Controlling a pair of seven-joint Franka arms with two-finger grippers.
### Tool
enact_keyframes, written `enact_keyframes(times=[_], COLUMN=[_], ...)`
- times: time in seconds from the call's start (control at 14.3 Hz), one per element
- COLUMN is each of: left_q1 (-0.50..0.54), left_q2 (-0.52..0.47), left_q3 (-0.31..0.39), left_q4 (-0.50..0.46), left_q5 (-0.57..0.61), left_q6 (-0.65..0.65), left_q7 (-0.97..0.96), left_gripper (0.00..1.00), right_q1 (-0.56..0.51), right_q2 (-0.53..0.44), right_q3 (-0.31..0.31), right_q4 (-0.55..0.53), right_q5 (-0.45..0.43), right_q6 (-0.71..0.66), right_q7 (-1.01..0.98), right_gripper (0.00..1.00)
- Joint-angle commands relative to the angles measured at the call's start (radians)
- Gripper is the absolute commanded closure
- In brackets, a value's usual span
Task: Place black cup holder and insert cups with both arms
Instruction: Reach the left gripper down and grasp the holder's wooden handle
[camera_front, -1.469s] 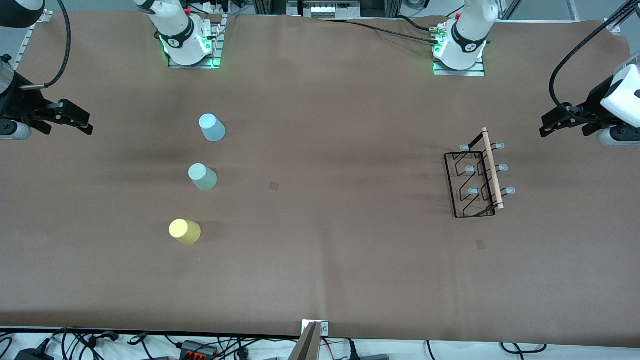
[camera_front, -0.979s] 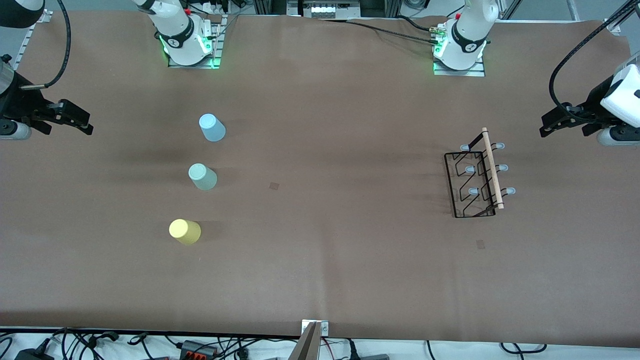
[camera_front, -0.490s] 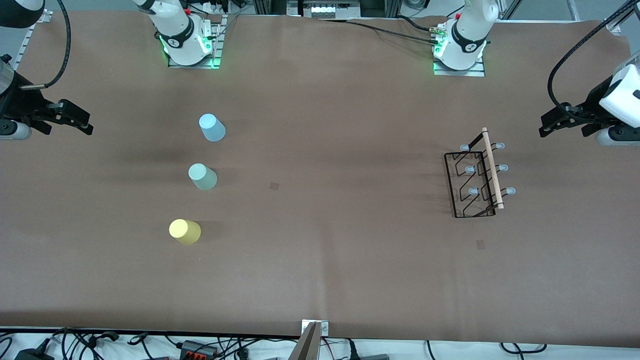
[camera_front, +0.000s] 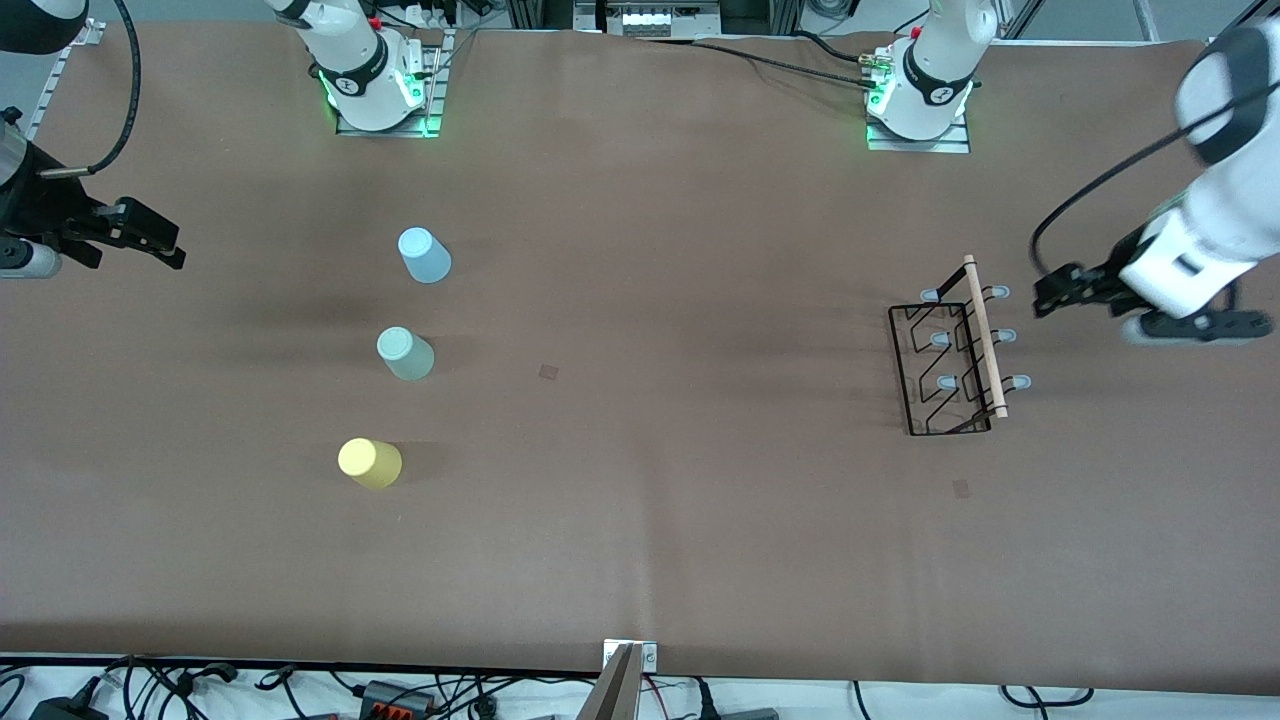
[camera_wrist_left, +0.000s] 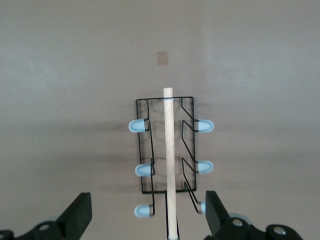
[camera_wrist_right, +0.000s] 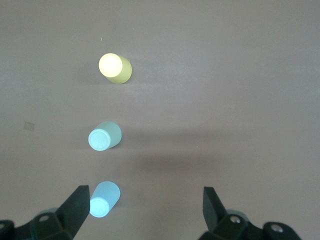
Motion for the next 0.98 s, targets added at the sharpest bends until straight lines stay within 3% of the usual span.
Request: enact_keyframes(times=[0.0,0.28,0.42,0.77,0.91], left_q1=[0.006,-0.005,-0.008,-0.008,-0.007], left_q2=[-0.024,-0.011,-0.013,0.007,0.010], left_q3=[-0.005,-0.009,-0.012,-0.044,-0.052], left_q4=[-0.124,-0.250,-0.267,-0.277,-0.277], left_q5=[-0.011,-0.011,-0.011,-0.011,-0.011], left_q6=[0.121,0.257,0.258,0.262,0.262], left_q7=[0.020,0.005,-0.012,-0.080,-0.083], left_gripper=[0.03,0.09,0.22,0.26,0.40], right_q1=[-0.013,-0.011,-0.008,-0.013,-0.014], right_q2=[-0.029,-0.026,-0.020,-0.003,0.000], right_q3=[0.011,0.012,0.012,0.012,0.011], right_q4=[-0.020,-0.022,-0.019,-0.020,-0.019], right_q5=[-0.001,-0.012,-0.013,-0.013,-0.013], right_q6=[-0.008,-0.005,0.004,0.007,0.007], right_q7=[0.003,0.002,0.012,0.017,0.017], right_gripper=[0.00,0.00,0.00,0.00,0.00])
